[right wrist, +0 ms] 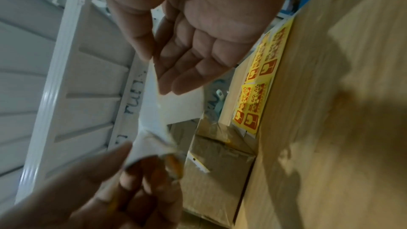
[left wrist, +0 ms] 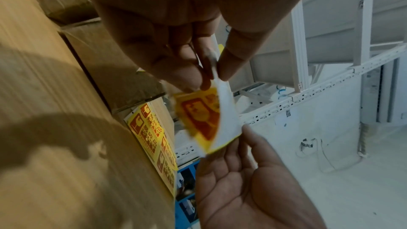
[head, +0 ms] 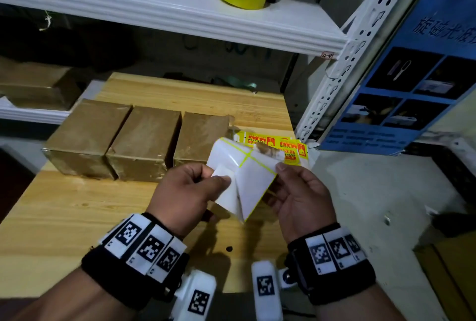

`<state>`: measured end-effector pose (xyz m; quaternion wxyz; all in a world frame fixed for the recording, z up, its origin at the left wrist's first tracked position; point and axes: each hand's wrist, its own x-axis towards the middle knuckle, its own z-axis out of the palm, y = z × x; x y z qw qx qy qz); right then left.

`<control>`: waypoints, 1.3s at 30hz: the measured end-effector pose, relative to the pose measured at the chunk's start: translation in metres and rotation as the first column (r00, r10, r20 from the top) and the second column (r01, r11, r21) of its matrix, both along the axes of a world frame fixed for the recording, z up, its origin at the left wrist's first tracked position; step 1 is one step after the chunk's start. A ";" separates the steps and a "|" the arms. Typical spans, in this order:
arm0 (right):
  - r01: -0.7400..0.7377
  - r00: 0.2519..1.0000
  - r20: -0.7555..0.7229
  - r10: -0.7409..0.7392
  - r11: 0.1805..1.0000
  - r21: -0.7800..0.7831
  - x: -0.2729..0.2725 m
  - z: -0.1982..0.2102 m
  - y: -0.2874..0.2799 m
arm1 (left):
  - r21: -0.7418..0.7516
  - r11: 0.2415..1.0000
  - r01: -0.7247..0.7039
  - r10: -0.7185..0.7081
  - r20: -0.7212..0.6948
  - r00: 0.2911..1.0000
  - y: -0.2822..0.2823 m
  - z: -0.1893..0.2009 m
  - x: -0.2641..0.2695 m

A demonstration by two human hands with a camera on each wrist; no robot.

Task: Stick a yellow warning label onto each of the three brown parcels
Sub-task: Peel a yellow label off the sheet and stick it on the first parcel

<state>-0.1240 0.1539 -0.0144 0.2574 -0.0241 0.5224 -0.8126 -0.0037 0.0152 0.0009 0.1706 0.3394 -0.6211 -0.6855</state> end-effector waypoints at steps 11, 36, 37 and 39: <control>0.199 0.956 0.212 -0.201 0.980 0.030 -0.029 -0.009 0.015 | 0.078 0.994 -0.082 0.089 -0.089 0.992 -0.010 0.003 0.004; -0.120 0.968 -0.107 0.228 0.790 0.601 -0.017 -0.032 0.010 | -0.535 0.726 -0.432 0.310 -0.307 0.900 -0.042 0.023 0.013; -0.108 0.959 -0.152 0.239 0.804 0.585 -0.014 -0.030 0.008 | -0.603 0.673 -0.428 0.300 -0.306 0.903 -0.045 0.021 0.012; -0.090 0.951 -0.208 0.227 0.851 0.517 -0.010 -0.027 0.003 | -0.767 0.525 -0.369 0.250 -0.275 0.928 -0.051 0.018 0.010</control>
